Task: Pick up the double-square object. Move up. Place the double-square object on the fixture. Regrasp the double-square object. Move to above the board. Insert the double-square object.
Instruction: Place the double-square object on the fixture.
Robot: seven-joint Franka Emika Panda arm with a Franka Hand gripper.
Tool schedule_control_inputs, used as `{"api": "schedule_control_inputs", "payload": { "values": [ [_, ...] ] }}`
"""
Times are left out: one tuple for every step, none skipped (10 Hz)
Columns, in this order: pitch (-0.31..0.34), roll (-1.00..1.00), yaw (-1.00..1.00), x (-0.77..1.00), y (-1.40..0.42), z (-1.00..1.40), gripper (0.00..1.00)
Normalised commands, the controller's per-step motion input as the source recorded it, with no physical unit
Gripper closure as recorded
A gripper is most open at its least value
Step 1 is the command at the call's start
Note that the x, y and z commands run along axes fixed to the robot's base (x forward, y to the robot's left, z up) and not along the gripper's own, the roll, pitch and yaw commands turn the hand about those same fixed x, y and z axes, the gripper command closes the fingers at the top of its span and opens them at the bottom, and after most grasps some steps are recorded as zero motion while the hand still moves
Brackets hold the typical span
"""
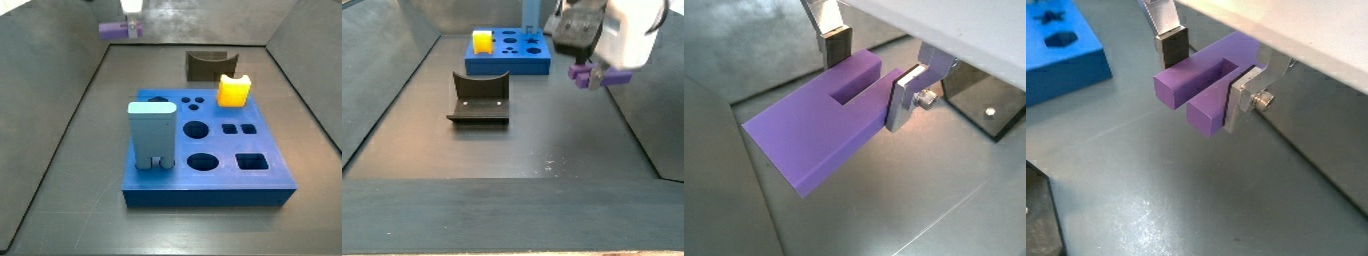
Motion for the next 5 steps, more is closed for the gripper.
{"api": "schedule_control_inputs", "payload": {
  "values": [
    [0.037,-0.03,0.0,-0.01,-0.01,1.0,1.0],
    [0.041,-0.04,0.0,-0.01,-0.01,1.0,1.0],
    [0.049,-0.05,0.0,-0.01,-0.02,0.83,1.0],
    [0.055,-0.06,0.0,0.0,-0.02,0.69,1.0],
    [0.063,-0.07,0.0,0.01,-0.01,0.55,1.0]
  ]
}}
